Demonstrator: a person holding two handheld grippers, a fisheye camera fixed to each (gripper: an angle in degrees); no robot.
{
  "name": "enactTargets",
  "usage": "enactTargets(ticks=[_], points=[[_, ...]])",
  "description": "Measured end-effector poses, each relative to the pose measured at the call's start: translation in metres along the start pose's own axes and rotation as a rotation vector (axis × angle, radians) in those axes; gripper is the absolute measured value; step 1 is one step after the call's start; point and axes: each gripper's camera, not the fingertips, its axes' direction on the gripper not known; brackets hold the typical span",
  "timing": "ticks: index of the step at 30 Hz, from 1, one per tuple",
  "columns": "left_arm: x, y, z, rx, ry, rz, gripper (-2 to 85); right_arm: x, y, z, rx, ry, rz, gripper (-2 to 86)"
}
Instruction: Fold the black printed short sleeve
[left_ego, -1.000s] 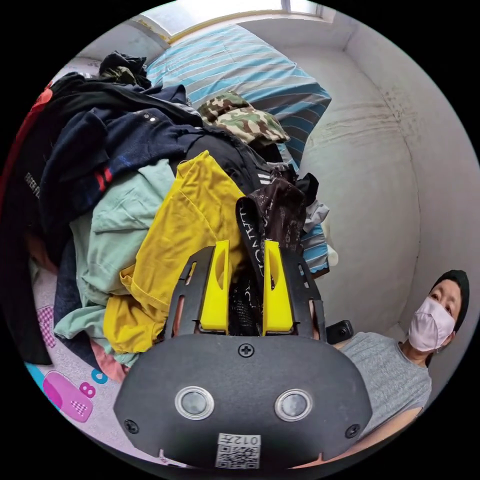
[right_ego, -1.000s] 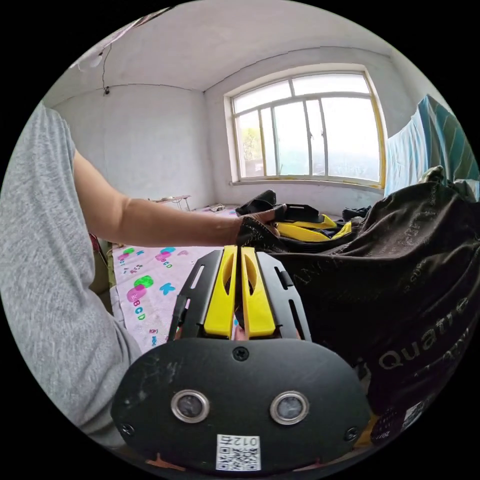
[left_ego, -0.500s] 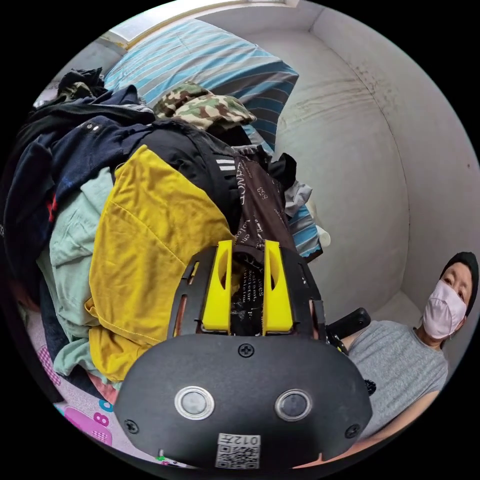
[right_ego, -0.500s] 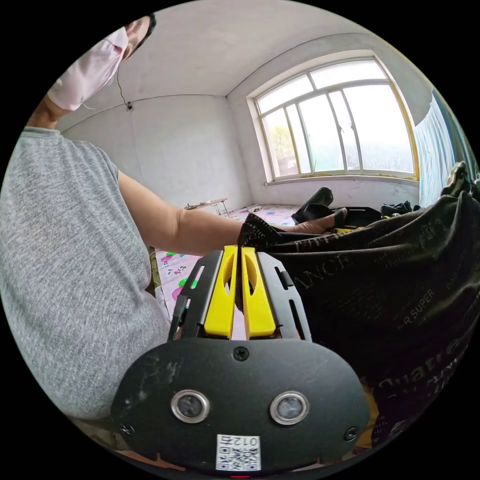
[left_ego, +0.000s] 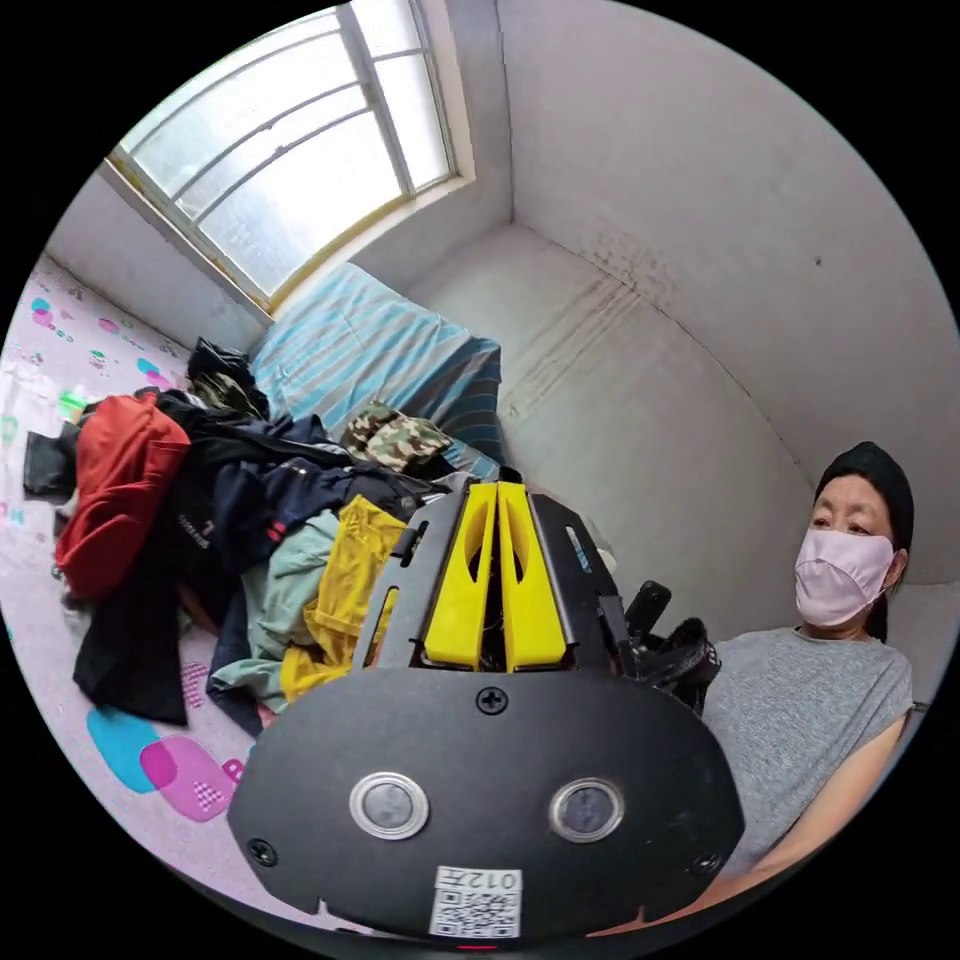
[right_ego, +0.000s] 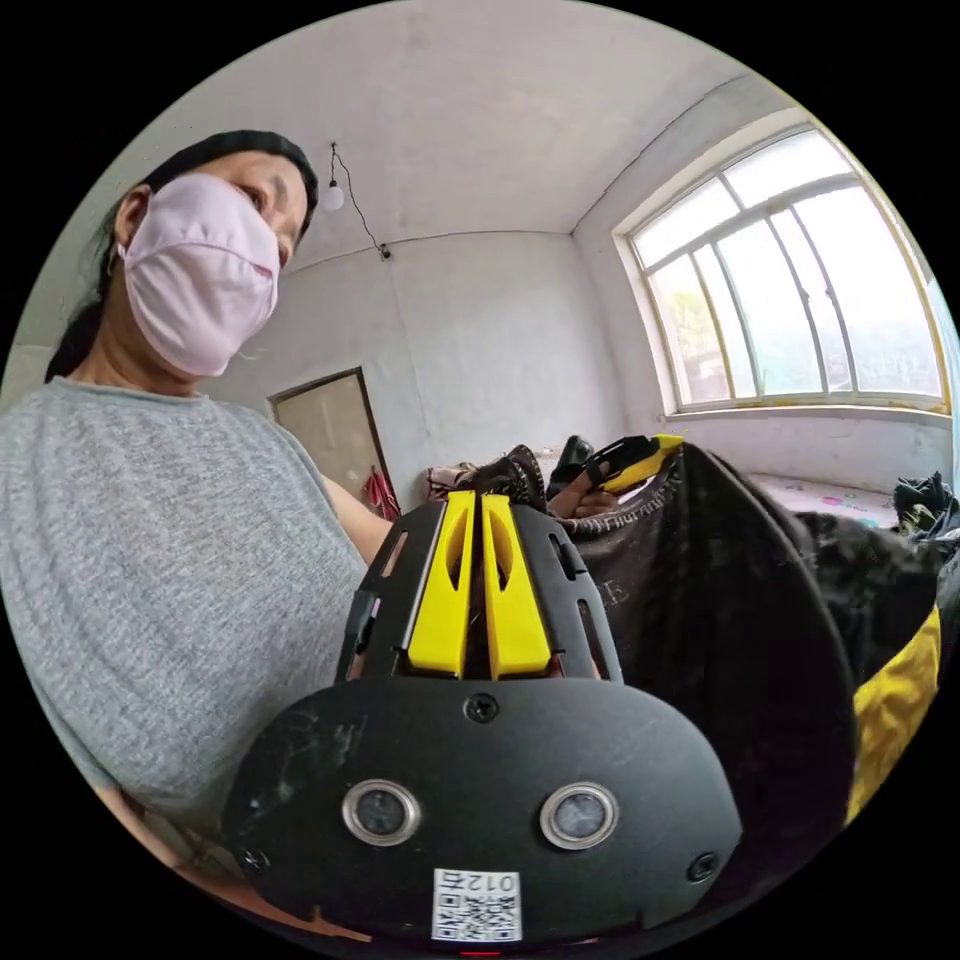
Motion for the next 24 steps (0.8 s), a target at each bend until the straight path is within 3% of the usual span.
enactTargets(ticks=[6,13,16,21,24], points=[[0.091,0.032,-0.164,0.284,-0.319,0.087,-0.2,0.036,-0.024,0.021,0.051,-0.053,0.0,-1.0],[0.191,0.071,-0.247,0.443,-0.522,0.256,-0.1,0.08,-0.018,0.099,0.019,-0.179,0.017,-1.0],[0.191,0.091,-0.26,0.327,-0.652,0.2,0.0,0.102,0.021,0.152,-0.066,-0.235,0.087,-1.0],[0.125,0.161,-0.252,-0.098,-0.994,0.026,1.0,0.156,0.125,0.237,-0.31,-0.174,0.301,-0.9],[0.084,0.209,-0.236,-0.336,-1.099,0.004,1.8,0.19,0.186,0.262,-0.394,-0.137,0.433,-0.8]])
